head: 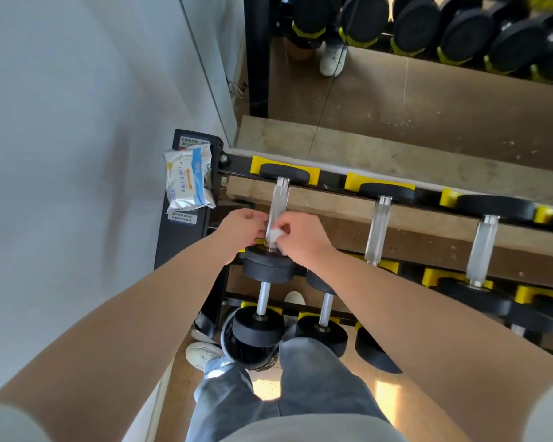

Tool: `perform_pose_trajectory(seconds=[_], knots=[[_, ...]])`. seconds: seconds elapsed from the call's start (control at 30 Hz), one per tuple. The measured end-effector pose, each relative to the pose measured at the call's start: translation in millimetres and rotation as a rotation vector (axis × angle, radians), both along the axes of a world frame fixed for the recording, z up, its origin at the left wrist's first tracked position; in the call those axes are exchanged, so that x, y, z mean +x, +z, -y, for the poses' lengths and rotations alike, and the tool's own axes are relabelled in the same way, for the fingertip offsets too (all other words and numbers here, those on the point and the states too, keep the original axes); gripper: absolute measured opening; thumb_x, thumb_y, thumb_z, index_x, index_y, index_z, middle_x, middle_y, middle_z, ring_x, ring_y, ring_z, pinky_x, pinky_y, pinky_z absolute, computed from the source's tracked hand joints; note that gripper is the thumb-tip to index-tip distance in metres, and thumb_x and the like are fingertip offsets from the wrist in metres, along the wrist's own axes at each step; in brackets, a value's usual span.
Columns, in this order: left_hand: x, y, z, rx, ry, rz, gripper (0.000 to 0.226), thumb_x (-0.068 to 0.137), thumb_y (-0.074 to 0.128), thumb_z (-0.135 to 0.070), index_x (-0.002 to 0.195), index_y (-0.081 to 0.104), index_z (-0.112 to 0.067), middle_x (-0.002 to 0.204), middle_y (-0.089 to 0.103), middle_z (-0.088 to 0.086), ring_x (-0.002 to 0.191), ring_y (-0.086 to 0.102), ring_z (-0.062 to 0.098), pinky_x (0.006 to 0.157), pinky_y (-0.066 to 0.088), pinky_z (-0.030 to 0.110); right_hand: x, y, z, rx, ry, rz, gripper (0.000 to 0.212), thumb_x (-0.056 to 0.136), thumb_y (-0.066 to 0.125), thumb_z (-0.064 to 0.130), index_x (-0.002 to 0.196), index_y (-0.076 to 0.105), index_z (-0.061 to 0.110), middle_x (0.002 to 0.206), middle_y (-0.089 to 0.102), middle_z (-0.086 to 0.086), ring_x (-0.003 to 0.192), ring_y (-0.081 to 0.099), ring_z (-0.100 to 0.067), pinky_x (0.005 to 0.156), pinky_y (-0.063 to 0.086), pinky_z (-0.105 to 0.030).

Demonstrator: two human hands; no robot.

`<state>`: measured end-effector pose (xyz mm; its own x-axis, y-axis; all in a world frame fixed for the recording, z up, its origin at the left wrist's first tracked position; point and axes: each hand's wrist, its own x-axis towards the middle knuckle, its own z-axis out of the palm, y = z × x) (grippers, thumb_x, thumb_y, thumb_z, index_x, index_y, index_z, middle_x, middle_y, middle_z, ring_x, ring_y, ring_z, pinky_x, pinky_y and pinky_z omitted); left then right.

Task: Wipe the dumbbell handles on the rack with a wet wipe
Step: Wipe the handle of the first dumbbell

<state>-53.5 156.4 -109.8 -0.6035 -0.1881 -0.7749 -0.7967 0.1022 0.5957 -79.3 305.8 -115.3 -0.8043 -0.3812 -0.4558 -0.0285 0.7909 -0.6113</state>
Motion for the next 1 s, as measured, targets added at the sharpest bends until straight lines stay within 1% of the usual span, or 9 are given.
perform_pose_trajectory(seconds=[0.1, 0.17, 0.23, 0.4, 0.5, 0.7, 0.8, 0.9, 1.0], knots=[[2.3, -0.8, 2.6, 0.024, -0.004, -0.009, 0.026, 0.107, 0.047, -0.011, 0.127, 0.064, -0.010, 0.114, 0.073, 0.007, 0.101, 0.071, 0.017, 0.071, 0.052, 0.021, -25.2, 4.6, 9.7, -0.140, -0.423, -0.021, 0.019, 0.097, 0.059, 0.009, 0.111, 0.067, 0.019, 0.102, 0.062, 0.005, 0.095, 0.059, -0.014, 0.074, 0.042, -0.020], [3.1, -0.9, 3.5, 0.029, -0.004, -0.007, 0.027, 0.107, 0.048, -0.012, 0.129, 0.063, -0.010, 0.114, 0.073, 0.007, 0.101, 0.071, 0.017, 0.073, 0.053, 0.021, -36.5, 6.1, 13.3, -0.149, -0.506, -0.033, 0.014, 0.099, 0.058, 0.011, 0.108, 0.063, 0.020, 0.102, 0.061, 0.005, 0.093, 0.057, -0.015, 0.063, 0.039, -0.013], [3.1, 0.2, 2.8, 0.029, 0.000, -0.013, 0.026, 0.106, 0.048, -0.012, 0.127, 0.064, -0.011, 0.111, 0.074, 0.005, 0.097, 0.071, 0.015, 0.072, 0.053, 0.021, -31.1, 6.3, 11.0, -0.084, -0.342, -0.090, 0.019, 0.098, 0.059, 0.009, 0.112, 0.066, 0.019, 0.105, 0.063, 0.003, 0.093, 0.055, -0.013, 0.066, 0.038, -0.010], [2.5, 0.8, 1.2, -0.009, 0.000, -0.009, 0.025, 0.101, 0.049, -0.008, 0.116, 0.069, -0.014, 0.106, 0.075, 0.010, 0.097, 0.072, 0.022, 0.068, 0.053, 0.023, 8.9, -3.4, 2.7, 0.088, 0.321, -0.070, 0.024, 0.097, 0.061, 0.012, 0.114, 0.077, 0.020, 0.120, 0.066, -0.004, 0.113, 0.060, -0.022, 0.098, 0.046, -0.031], [3.5, 2.2, 2.6, 0.023, 0.019, 0.003, 0.024, 0.103, 0.049, -0.009, 0.116, 0.068, -0.014, 0.105, 0.074, 0.009, 0.096, 0.072, 0.021, 0.070, 0.056, 0.022, 6.7, -1.9, 4.8, 0.059, 0.271, -0.130, 0.024, 0.099, 0.060, 0.015, 0.115, 0.077, 0.020, 0.119, 0.069, -0.005, 0.112, 0.062, -0.023, 0.099, 0.047, -0.032], [4.8, -0.3, 7.3, 0.048, 0.023, -0.002, 0.031, 0.107, 0.048, -0.015, 0.136, 0.059, -0.012, 0.122, 0.071, 0.009, 0.104, 0.070, 0.018, 0.089, 0.055, 0.028, -37.8, 12.4, 23.4, 0.166, 0.061, -0.424, 0.029, 0.105, 0.046, 0.018, 0.121, 0.070, 0.012, 0.105, 0.062, -0.006, 0.101, 0.063, -0.029, 0.076, 0.046, -0.034], [5.3, -1.4, 7.8, 0.066, 0.024, 0.002, 0.032, 0.108, 0.048, -0.015, 0.138, 0.058, -0.010, 0.126, 0.070, 0.010, 0.103, 0.069, 0.017, 0.094, 0.055, 0.030, -40.7, 10.8, 14.8, 0.285, 0.235, -0.466, 0.032, 0.106, 0.046, 0.018, 0.129, 0.068, 0.018, 0.111, 0.062, -0.008, 0.106, 0.061, -0.030, 0.078, 0.050, -0.036], [7.4, -1.7, 8.5, 0.063, 0.055, -0.008, 0.028, 0.106, 0.049, -0.012, 0.129, 0.064, -0.009, 0.117, 0.072, 0.010, 0.097, 0.070, 0.016, 0.081, 0.057, 0.025, -19.4, 0.6, 2.6, 0.237, 0.501, -0.380, 0.034, 0.107, 0.046, 0.023, 0.138, 0.062, 0.023, 0.116, 0.060, -0.007, 0.106, 0.063, -0.026, 0.085, 0.054, -0.035], [7.9, -6.5, 10.1, 0.044, 0.061, -0.001, 0.027, 0.102, 0.054, -0.011, 0.125, 0.068, -0.014, 0.112, 0.074, 0.009, 0.105, 0.071, 0.021, 0.092, 0.059, 0.033, -3.2, -7.6, -1.4, 0.213, 0.632, -0.212, 0.033, 0.106, 0.050, 0.026, 0.134, 0.067, 0.027, 0.117, 0.064, -0.005, 0.107, 0.064, -0.025, 0.091, 0.054, -0.038]])
